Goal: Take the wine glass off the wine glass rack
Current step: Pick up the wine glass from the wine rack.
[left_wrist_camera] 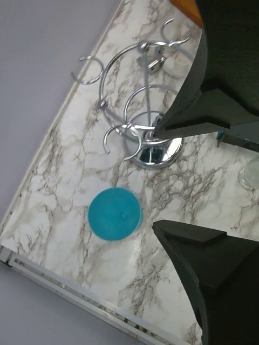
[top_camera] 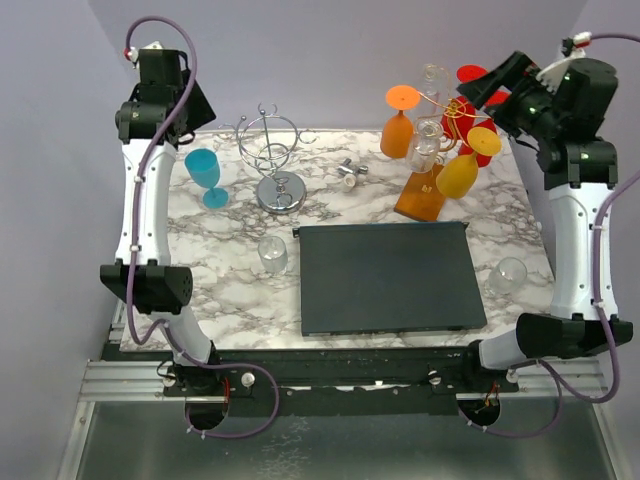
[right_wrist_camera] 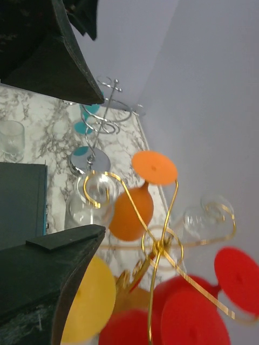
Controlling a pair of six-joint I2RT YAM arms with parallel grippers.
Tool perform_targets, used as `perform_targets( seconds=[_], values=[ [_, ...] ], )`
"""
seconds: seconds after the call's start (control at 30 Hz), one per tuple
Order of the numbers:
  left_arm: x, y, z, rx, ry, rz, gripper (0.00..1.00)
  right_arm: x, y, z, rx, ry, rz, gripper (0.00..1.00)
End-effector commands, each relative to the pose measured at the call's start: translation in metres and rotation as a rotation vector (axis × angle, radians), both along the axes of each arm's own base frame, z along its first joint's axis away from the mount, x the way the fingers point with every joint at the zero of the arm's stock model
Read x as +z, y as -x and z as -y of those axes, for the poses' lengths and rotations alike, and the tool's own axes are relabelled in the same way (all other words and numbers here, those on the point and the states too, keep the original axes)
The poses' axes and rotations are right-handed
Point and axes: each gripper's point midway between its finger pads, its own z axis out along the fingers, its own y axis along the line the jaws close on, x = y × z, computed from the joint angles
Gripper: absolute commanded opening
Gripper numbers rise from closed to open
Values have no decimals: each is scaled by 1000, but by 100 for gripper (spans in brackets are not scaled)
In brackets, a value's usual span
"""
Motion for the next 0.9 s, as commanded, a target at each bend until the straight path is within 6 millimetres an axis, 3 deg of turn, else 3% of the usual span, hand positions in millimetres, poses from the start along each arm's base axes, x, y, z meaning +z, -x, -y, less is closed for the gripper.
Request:
perform_targets(
  seconds=[0.0,0.2,0.33,0.57,0.67,0.87],
  values=[
    [26,20,58,-94,-15,87,69,-11,15,36,31,-87,-32,100],
    [43,55,130,-262,48,168,74,-40,32,85,-82,-146,-74,100],
    [41,79,176,-390,101,185,78,-72,44,111,-97,-267,-115,98],
    [5,125,247,-617,216,139,87,-93,54,107,-27,-384,-98,92],
    [-11,141,266,-689,258,116,90,-98,52,104,9,-433,-96,87],
    [-27,159,274,-753,307,101,92,-102,41,109,3,-467,-96,74]
  ],
)
